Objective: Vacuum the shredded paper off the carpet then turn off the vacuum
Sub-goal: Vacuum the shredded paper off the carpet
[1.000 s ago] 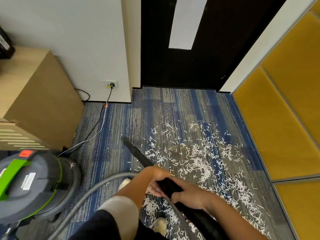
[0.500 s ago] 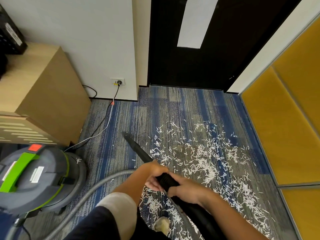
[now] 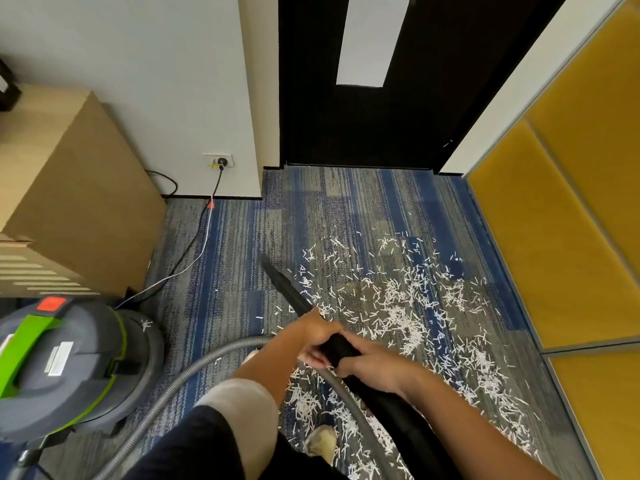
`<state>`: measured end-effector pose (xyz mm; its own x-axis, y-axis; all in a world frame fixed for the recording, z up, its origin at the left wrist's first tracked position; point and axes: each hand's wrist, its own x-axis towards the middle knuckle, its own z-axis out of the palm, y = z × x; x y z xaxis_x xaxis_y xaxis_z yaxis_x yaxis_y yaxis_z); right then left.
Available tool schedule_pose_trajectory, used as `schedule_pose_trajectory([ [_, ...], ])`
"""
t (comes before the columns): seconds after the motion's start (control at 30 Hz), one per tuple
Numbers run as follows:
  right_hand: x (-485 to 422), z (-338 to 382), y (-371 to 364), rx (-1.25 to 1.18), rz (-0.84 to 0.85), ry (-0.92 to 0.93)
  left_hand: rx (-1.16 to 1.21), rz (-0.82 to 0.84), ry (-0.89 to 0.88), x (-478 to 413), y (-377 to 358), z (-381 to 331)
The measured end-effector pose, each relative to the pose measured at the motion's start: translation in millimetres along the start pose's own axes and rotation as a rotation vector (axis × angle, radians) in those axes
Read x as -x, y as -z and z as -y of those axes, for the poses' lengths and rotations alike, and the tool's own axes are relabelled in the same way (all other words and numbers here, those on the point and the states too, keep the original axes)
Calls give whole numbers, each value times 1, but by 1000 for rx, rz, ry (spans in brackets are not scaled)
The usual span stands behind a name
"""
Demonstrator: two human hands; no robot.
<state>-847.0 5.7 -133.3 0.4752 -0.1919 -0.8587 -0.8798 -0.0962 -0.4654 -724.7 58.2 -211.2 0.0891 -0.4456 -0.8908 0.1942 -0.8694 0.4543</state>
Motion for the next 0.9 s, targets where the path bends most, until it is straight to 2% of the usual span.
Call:
schedule_pose_trajectory([
  [0.2,1,-12,-1,-32,-37,-1,116,4,-36,4,-14,-1],
  [0.37,4,-36,13,-188,-125,-33,172,57,-70,2,-47,-20],
  [0.57,7,-59,21,-206,-230,-44,151,123,-89,12,-71,-33],
  [0.9,2,-60,21,-337,-236,-13,94,60,-78,18,-73,-40],
])
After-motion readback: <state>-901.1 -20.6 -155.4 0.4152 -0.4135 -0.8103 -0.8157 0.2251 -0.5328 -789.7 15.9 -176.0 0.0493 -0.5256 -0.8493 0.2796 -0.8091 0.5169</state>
